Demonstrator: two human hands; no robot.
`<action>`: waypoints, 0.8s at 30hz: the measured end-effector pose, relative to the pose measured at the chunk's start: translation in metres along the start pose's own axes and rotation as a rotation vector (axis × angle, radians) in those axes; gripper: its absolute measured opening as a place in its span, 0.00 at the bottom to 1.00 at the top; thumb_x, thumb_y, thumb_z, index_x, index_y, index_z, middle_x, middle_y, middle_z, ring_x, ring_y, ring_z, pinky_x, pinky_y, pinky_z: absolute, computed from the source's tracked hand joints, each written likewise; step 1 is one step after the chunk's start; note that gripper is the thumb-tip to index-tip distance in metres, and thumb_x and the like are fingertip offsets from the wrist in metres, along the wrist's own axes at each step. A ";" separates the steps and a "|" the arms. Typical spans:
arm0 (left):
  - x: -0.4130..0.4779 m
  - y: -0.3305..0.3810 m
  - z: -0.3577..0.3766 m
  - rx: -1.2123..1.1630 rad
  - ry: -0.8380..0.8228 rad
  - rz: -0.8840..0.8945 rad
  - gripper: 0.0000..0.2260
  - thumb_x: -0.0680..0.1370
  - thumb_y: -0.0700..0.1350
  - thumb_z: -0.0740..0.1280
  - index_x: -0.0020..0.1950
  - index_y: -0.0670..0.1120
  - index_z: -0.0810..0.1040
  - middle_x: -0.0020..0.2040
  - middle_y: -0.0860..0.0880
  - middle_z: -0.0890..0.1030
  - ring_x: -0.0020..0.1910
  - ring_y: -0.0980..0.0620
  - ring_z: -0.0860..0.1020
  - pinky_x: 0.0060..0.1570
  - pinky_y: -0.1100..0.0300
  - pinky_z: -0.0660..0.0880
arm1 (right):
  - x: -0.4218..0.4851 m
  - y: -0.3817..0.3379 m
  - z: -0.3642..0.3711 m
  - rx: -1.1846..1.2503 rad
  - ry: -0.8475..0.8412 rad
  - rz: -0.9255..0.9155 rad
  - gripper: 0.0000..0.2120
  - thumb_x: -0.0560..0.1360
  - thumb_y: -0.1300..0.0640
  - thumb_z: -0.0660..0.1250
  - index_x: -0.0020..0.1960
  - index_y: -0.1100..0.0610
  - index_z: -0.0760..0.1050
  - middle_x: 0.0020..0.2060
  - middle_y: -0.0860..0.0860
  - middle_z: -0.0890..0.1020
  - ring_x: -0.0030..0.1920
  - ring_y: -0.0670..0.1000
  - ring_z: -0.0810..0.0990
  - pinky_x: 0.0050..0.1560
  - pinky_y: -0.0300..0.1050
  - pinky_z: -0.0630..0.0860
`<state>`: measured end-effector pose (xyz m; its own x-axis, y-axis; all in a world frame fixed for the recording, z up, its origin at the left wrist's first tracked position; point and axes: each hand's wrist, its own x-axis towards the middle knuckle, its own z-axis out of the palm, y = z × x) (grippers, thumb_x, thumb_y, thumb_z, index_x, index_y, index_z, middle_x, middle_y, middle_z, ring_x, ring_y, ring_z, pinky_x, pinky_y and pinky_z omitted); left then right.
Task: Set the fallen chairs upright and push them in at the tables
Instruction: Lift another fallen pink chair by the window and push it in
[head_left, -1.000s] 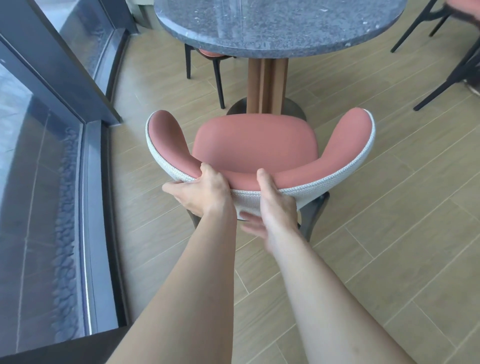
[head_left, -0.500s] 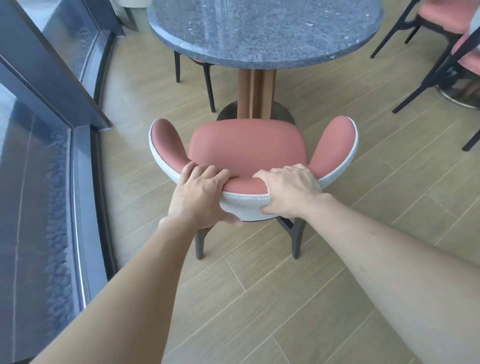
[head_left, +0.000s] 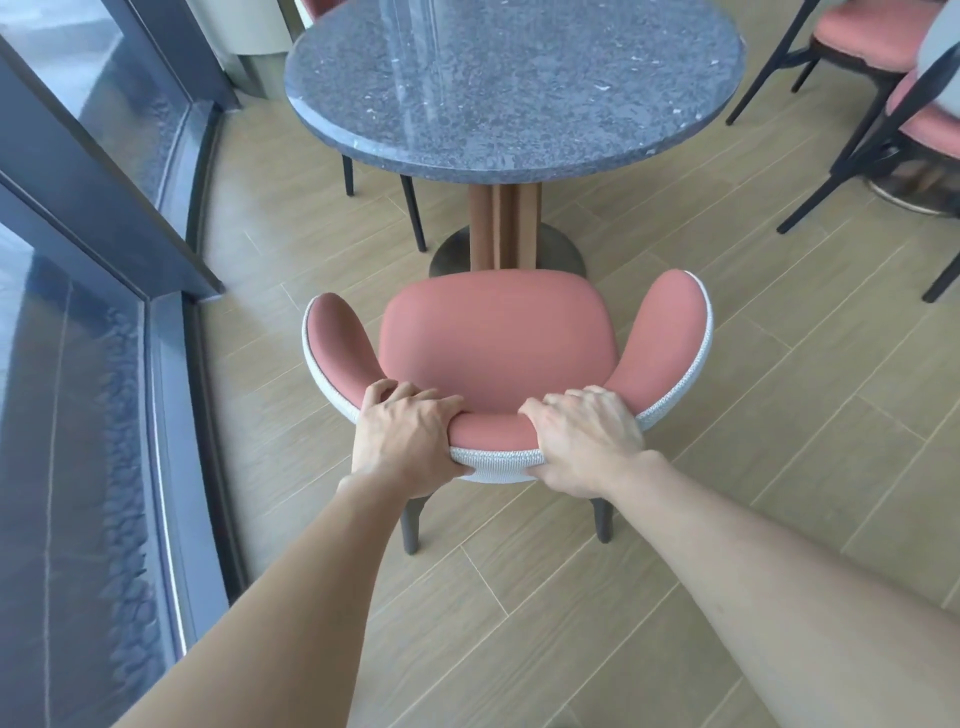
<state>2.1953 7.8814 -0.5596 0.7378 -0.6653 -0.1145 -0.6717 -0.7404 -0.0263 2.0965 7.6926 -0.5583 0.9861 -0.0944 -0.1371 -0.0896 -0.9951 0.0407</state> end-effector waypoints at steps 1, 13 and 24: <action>-0.001 -0.001 0.001 0.000 0.003 0.000 0.24 0.68 0.68 0.74 0.61 0.61 0.78 0.57 0.60 0.83 0.64 0.51 0.77 0.71 0.51 0.59 | -0.001 -0.001 0.000 0.000 0.006 0.004 0.27 0.73 0.35 0.73 0.64 0.50 0.75 0.54 0.49 0.84 0.57 0.55 0.83 0.59 0.51 0.72; -0.098 0.002 0.006 -0.090 -0.026 0.147 0.19 0.71 0.67 0.71 0.57 0.60 0.81 0.52 0.60 0.83 0.59 0.52 0.78 0.69 0.51 0.62 | -0.100 -0.058 0.001 0.079 -0.060 0.042 0.15 0.75 0.43 0.75 0.47 0.49 0.72 0.43 0.50 0.84 0.51 0.55 0.83 0.54 0.49 0.67; -0.101 0.022 0.012 -0.068 -0.009 0.167 0.19 0.73 0.64 0.69 0.61 0.60 0.80 0.53 0.59 0.83 0.59 0.50 0.79 0.69 0.51 0.62 | -0.114 -0.038 0.008 0.060 -0.050 -0.009 0.19 0.73 0.35 0.72 0.54 0.49 0.77 0.47 0.45 0.84 0.55 0.50 0.80 0.57 0.49 0.68</action>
<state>2.1052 7.9333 -0.5603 0.6153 -0.7790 -0.1207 -0.7786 -0.6245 0.0613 1.9864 7.7411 -0.5521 0.9788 -0.0854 -0.1862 -0.0907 -0.9957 -0.0201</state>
